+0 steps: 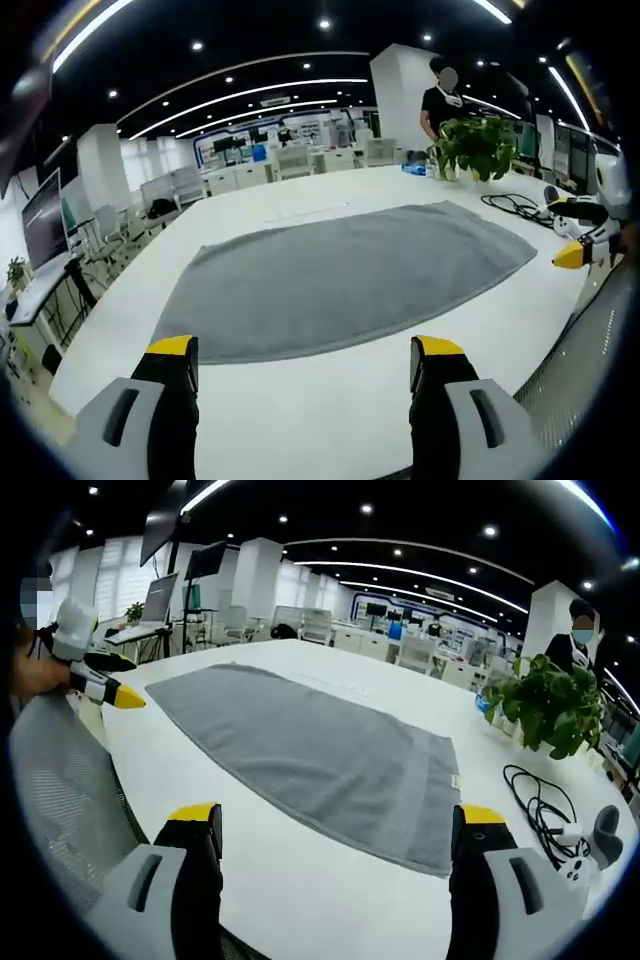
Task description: Fold the towel on the table until its edges align and the towel forms a compact rectangular stack.
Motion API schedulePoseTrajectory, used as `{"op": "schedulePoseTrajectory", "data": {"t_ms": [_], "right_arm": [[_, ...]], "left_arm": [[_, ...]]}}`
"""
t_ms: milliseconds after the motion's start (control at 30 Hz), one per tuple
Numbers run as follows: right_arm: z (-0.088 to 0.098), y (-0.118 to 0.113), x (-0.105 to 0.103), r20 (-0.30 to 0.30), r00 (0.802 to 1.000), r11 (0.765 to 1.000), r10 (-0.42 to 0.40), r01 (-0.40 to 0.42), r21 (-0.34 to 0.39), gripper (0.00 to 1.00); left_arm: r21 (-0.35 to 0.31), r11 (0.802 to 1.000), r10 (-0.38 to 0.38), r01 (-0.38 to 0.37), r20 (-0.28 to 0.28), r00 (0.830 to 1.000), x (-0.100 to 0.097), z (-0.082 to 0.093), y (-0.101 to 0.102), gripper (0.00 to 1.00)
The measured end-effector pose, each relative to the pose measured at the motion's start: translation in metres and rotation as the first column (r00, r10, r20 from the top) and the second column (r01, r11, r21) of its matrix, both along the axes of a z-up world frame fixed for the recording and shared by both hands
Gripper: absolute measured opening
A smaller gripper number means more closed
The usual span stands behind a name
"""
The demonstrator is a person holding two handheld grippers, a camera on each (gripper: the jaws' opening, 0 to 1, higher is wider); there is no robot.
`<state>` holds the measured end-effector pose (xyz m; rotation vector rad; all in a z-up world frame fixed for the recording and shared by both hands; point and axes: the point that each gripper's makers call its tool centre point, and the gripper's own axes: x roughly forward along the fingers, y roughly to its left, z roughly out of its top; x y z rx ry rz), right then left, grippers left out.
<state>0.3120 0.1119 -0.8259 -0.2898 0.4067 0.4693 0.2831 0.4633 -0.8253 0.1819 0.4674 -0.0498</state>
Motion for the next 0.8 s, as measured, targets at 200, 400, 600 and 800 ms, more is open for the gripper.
{"op": "schedulePoseTrajectory", "data": {"t_ms": [200, 400, 600, 800], "right_arm": [[-0.001, 0.0009, -0.0006, -0.005, 1.0, 1.0, 0.003, -0.003, -0.004, 0.95], [0.0016, 0.0055, -0.0027, -0.006, 1.0, 1.0, 0.013, -0.013, 0.004, 0.94], [0.0032, 0.0077, -0.0051, -0.018, 1.0, 1.0, 0.011, -0.011, 0.011, 0.94], [-0.0023, 0.0034, -0.0031, -0.043, 0.999, 1.0, 0.009, -0.008, 0.015, 0.95]], "left_arm": [[0.002, 1.0, 0.002, -0.002, 0.001, 1.0, 0.0, 0.0, 0.0007, 0.89], [0.006, 1.0, -0.001, 0.001, -0.006, 1.0, 0.0007, -0.0011, 0.0004, 0.89], [0.02, 1.0, 0.004, -0.004, -0.008, 1.0, 0.0006, -0.0006, 0.0021, 0.89], [0.027, 1.0, 0.008, -0.008, -0.013, 1.0, 0.0, -0.0014, 0.0023, 0.9]]}}
